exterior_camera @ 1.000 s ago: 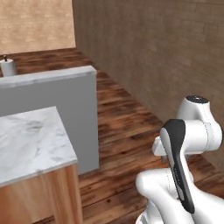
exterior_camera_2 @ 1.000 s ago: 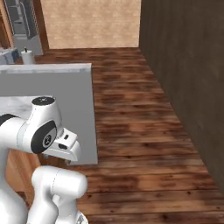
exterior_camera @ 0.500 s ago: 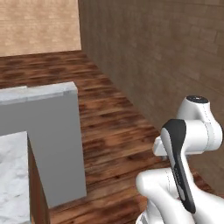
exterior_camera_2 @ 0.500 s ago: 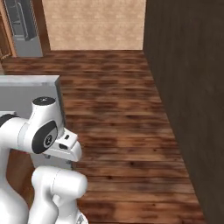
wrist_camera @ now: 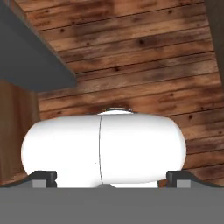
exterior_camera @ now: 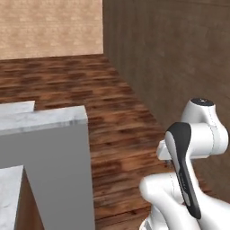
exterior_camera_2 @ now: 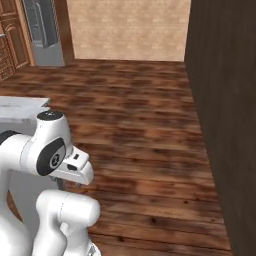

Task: Open the fridge, grab two sodas, and place both sodas inside the bowl with ice on the dining counter.

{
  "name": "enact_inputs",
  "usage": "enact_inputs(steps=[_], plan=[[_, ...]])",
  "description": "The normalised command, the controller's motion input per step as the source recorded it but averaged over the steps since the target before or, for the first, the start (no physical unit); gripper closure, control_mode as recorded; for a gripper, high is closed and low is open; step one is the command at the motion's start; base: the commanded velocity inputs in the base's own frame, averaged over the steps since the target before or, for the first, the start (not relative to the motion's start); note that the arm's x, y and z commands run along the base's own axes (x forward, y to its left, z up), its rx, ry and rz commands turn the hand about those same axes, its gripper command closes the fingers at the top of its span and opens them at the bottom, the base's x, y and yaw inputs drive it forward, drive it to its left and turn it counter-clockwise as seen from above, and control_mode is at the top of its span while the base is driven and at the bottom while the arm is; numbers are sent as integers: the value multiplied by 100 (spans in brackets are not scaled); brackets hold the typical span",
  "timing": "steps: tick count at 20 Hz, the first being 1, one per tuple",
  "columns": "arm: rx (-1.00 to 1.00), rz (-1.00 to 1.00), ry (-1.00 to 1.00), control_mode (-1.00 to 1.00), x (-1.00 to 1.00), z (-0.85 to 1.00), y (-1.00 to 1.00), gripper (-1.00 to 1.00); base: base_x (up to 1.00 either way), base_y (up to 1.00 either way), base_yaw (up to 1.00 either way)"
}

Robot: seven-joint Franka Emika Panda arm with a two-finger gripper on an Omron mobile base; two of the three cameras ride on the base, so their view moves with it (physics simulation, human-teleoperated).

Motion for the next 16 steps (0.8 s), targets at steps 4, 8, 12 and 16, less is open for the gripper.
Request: enact_inputs(steps=[4, 8, 12, 16], plan=[[0, 0, 0, 100, 0, 0, 0, -100, 100, -51, 26], [0, 0, 0, 100, 0, 0, 0, -100, 100, -69, 24], [0, 0, 0, 100, 0, 0, 0, -100, 100, -61, 25], [0, 0, 0, 100, 0, 0, 0, -100, 100, -31, 32]])
